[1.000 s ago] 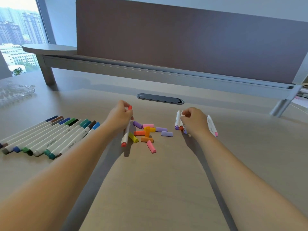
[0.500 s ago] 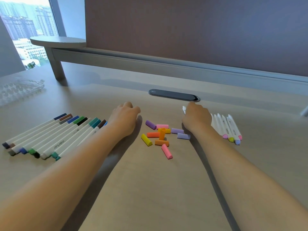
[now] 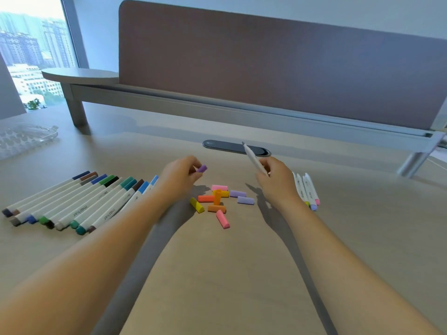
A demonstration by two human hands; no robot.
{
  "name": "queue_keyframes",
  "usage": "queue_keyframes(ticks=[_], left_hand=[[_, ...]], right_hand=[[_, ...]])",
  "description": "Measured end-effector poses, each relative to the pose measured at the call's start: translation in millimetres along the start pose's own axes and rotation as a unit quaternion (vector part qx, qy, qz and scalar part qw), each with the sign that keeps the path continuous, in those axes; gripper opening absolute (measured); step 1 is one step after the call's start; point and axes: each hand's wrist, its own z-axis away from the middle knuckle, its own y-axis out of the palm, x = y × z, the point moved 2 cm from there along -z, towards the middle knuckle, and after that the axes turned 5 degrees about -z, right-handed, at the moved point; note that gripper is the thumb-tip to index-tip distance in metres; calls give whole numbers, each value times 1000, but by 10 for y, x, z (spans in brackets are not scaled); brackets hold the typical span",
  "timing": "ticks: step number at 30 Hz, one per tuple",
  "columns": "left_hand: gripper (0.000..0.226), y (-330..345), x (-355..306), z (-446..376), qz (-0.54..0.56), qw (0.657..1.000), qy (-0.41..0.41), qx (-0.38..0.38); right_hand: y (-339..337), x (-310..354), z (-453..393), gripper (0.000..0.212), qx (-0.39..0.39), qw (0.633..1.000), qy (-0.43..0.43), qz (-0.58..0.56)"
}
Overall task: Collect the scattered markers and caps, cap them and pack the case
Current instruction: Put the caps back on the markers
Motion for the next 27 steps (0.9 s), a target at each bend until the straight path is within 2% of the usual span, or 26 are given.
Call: queue_keyframes(ticks=[3, 6, 11, 15, 24, 27], left_hand=[[42, -82, -91, 164, 178, 984, -10, 4], [35, -115, -196, 296, 274, 961, -32, 10], [23, -129, -280, 442, 425, 897, -116, -23], [21, -124, -354, 509, 435, 891, -128, -8], [21, -76, -426, 574, 370, 923, -92, 60], [21, -70, -444, 565, 361, 928, -81, 55]], right_hand=[[-27, -4, 186, 27, 4, 999, -19, -25], [-39, -19, 384, 27, 8, 999, -36, -12], [-140, -22, 628, 20, 12, 998, -45, -35], [-211, -16, 730, 20, 28, 998, -60, -22], [-265, -12, 775, 24, 43, 996, -71, -27], [-274, -23, 751, 19, 35, 996, -79, -23]])
